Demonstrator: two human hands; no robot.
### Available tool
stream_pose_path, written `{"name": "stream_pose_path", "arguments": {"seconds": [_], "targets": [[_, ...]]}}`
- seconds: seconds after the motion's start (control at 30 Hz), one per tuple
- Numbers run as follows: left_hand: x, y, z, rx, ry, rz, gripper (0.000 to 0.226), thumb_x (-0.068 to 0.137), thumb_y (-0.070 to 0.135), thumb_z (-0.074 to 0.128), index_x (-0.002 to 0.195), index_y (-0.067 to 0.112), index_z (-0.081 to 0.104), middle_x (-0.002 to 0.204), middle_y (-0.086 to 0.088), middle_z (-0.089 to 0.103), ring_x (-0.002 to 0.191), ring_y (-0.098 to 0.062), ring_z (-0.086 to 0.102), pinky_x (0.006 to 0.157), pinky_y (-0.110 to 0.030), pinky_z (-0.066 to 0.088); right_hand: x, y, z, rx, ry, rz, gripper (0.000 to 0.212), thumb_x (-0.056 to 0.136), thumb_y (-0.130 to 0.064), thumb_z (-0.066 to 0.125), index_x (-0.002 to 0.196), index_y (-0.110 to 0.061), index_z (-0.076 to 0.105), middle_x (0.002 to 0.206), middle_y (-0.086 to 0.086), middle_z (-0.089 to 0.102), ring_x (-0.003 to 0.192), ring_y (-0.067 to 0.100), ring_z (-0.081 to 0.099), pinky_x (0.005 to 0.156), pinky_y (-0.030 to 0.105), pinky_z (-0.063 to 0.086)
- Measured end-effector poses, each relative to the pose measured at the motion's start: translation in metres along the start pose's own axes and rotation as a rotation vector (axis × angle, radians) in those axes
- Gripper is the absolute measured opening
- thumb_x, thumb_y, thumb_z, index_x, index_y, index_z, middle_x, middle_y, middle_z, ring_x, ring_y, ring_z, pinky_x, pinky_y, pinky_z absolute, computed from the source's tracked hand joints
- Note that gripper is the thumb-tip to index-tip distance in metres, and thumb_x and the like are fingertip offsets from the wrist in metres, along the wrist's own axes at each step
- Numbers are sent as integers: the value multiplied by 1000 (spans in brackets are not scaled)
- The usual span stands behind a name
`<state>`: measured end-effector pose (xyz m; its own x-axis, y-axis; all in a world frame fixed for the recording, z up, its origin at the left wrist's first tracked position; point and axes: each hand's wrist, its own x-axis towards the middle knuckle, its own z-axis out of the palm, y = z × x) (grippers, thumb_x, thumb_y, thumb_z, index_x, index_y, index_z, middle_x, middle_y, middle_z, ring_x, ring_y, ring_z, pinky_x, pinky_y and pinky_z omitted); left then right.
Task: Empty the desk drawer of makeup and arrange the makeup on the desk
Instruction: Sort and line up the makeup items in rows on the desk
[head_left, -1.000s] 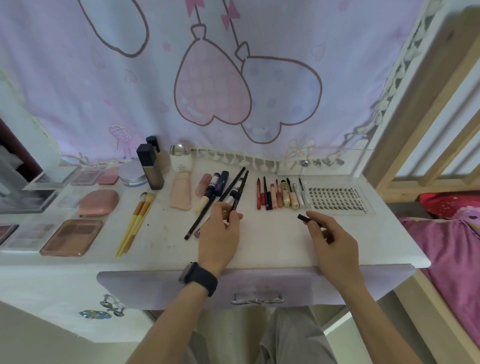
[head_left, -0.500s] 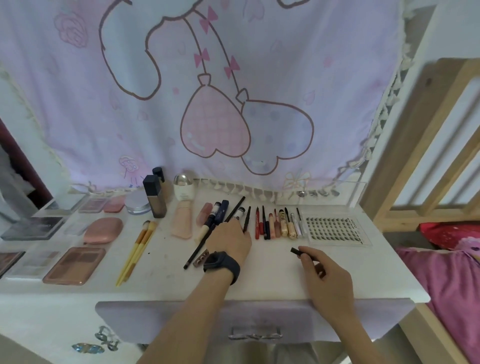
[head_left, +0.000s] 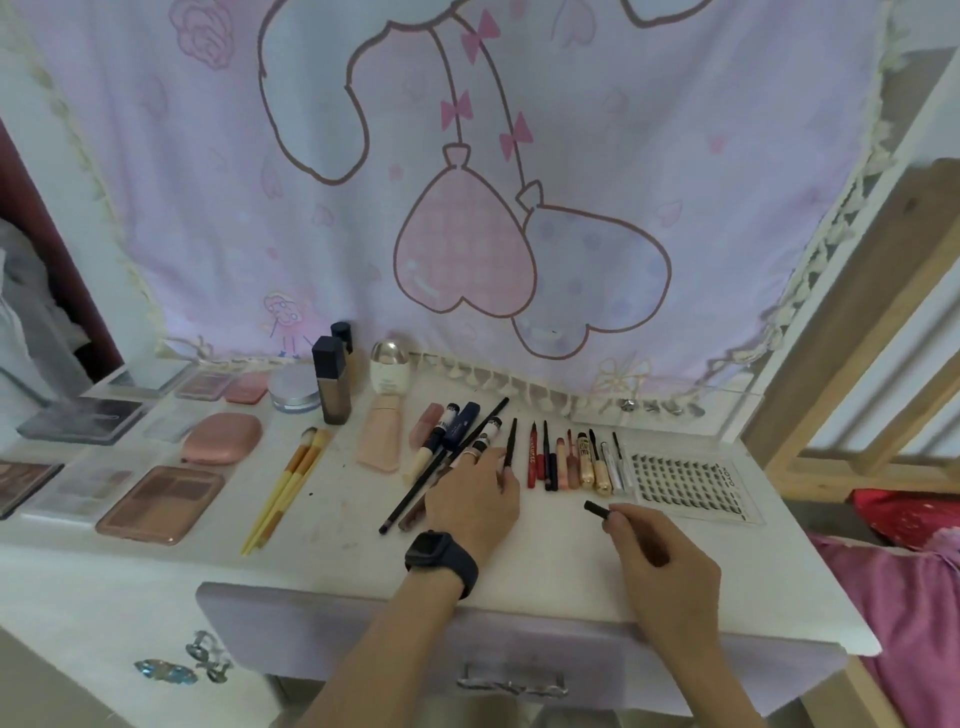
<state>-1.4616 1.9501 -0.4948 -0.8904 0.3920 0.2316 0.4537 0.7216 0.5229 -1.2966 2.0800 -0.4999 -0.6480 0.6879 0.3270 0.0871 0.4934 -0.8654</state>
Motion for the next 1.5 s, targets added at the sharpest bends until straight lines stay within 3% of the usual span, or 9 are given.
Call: {"name": "stream_pose_path", "arguments": {"seconds": [0.17, 0.27, 0.4, 0.6, 0.77, 0.9, 1.1, 1.37, 1.5], "targets": [[2, -3, 0, -44, -19, 15, 40, 97, 36, 46, 136, 34, 55, 117, 8, 60, 96, -13, 62, 79, -31, 54, 21, -21, 25, -100, -27, -103, 26, 93, -19, 70, 108, -40, 74, 83, -29, 72, 84, -4, 68, 73, 4, 46], [3, -7, 2, -63, -17, 22, 38, 96, 37, 48, 133, 36, 59, 117, 10, 62, 100, -12, 62, 80, -30, 52, 36, -32, 44, -240, -81, -205, 25, 93, -20, 72, 114, -32, 74, 85, -33, 65, 82, -6, 67, 77, 10, 51], [5, -11, 4, -95, -37, 23, 35, 96, 39, 49, 129, 38, 61, 115, 12, 62, 102, -10, 62, 80, -28, 50, 54, -36, 66, -456, -193, -317, 15, 96, -28, 67, 109, -26, 75, 87, -15, 72, 85, 11, 66, 77, 33, 55], [9, -16, 6, -130, -51, 19, 32, 95, 46, 51, 124, 40, 64, 108, 12, 64, 98, -10, 63, 75, -28, 48, 64, -31, 81, -619, -143, -494, 16, 82, -17, 84, 97, -15, 81, 84, -1, 75, 87, 27, 61, 76, 38, 52], [10, -17, 7, -150, -60, 14, 31, 94, 46, 53, 123, 41, 63, 106, 15, 64, 97, -7, 63, 77, -28, 50, 66, -24, 75, -602, -158, -437, 30, 86, -20, 81, 115, -14, 77, 102, 0, 74, 102, 24, 55, 89, 28, 40], [9, -16, 5, -158, -44, 27, 31, 92, 44, 56, 122, 42, 62, 102, 18, 60, 93, -3, 61, 71, -24, 46, 46, -16, 53, -506, -75, -427, 27, 83, -14, 81, 110, -18, 77, 101, -6, 73, 100, 18, 55, 90, 16, 31], [9, -17, 7, -105, -43, 81, 34, 95, 44, 54, 128, 41, 61, 121, 16, 58, 101, -9, 62, 73, -26, 47, 0, 15, 23, -556, -35, -329, 23, 83, -15, 80, 104, -21, 74, 100, -9, 68, 95, 6, 48, 79, 25, 44], [10, -14, 8, -60, -38, 70, 31, 95, 50, 53, 124, 43, 64, 115, 19, 59, 99, -8, 61, 70, -26, 44, -10, 18, 26, -550, 33, -306, 16, 87, -20, 73, 103, -22, 72, 99, -9, 68, 91, 8, 49, 77, 24, 43], [10, -13, 9, -49, -28, 96, 31, 96, 48, 54, 123, 41, 65, 114, 18, 61, 100, -8, 61, 75, -28, 50, -10, 20, 25, -556, 55, -330, 21, 91, -32, 57, 103, -22, 72, 99, -7, 68, 92, 10, 51, 77, 25, 46]]}}
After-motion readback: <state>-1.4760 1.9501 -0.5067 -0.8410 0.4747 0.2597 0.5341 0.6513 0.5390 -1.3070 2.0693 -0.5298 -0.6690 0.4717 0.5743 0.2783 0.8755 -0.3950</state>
